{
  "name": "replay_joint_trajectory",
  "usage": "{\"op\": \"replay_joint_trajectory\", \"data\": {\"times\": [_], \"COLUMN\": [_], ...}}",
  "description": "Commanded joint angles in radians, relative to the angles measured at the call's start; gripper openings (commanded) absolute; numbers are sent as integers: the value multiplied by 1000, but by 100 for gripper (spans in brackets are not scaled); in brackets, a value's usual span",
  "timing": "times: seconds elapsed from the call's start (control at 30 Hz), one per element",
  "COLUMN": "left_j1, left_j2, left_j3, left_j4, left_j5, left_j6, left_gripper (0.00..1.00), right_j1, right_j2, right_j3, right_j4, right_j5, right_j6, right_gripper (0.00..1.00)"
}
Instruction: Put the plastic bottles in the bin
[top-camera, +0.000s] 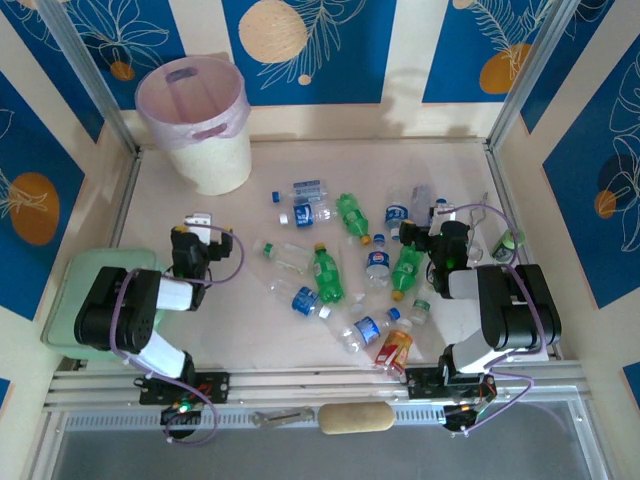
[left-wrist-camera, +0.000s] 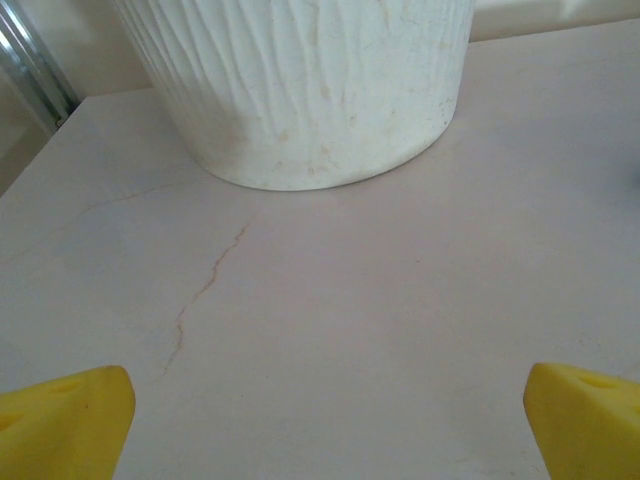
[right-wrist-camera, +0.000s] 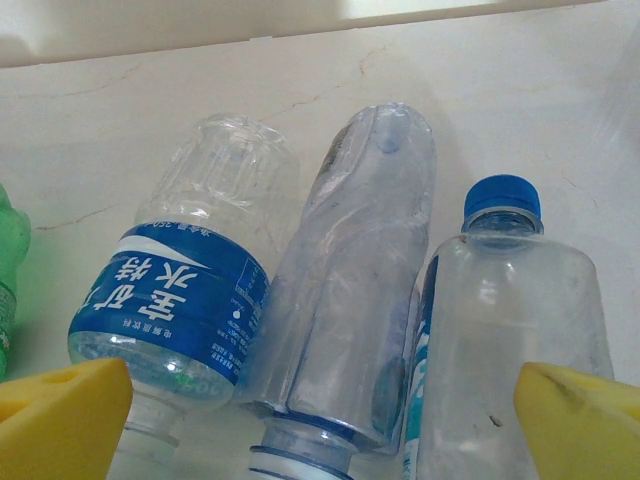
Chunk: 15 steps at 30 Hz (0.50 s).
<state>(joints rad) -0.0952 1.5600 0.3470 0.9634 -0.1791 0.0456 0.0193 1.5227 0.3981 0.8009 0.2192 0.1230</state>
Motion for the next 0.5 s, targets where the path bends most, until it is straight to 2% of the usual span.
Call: {"op": "replay_joint_trajectory", "data": {"times": [0.0, 0.07, 0.17, 0.37, 0.47], "left_j1": [12, 13, 8, -1, -4], "left_j2": [5, -3, -75, -229, -300], "left_j3": [18, 21, 28, 86, 118], "left_j4": [-2, -9, -82, -290, -294], "left_j5": [35, 63, 53, 7, 53], "left_j6": [-16, -2, -1, -4, -52], "left_gripper": [100, 100, 100, 100, 100], "right_j1": [-2, 4, 38, 107, 141], "right_j2": [-2, -7, -57, -204, -241], "right_j3": [7, 11, 14, 144, 216], "right_j4": [26, 16, -18, -329, -448], "right_j5": [-26, -31, 44, 137, 141], "right_j6": [0, -10, -29, -47, 2], "right_gripper": [99, 98, 97, 97, 97]}}
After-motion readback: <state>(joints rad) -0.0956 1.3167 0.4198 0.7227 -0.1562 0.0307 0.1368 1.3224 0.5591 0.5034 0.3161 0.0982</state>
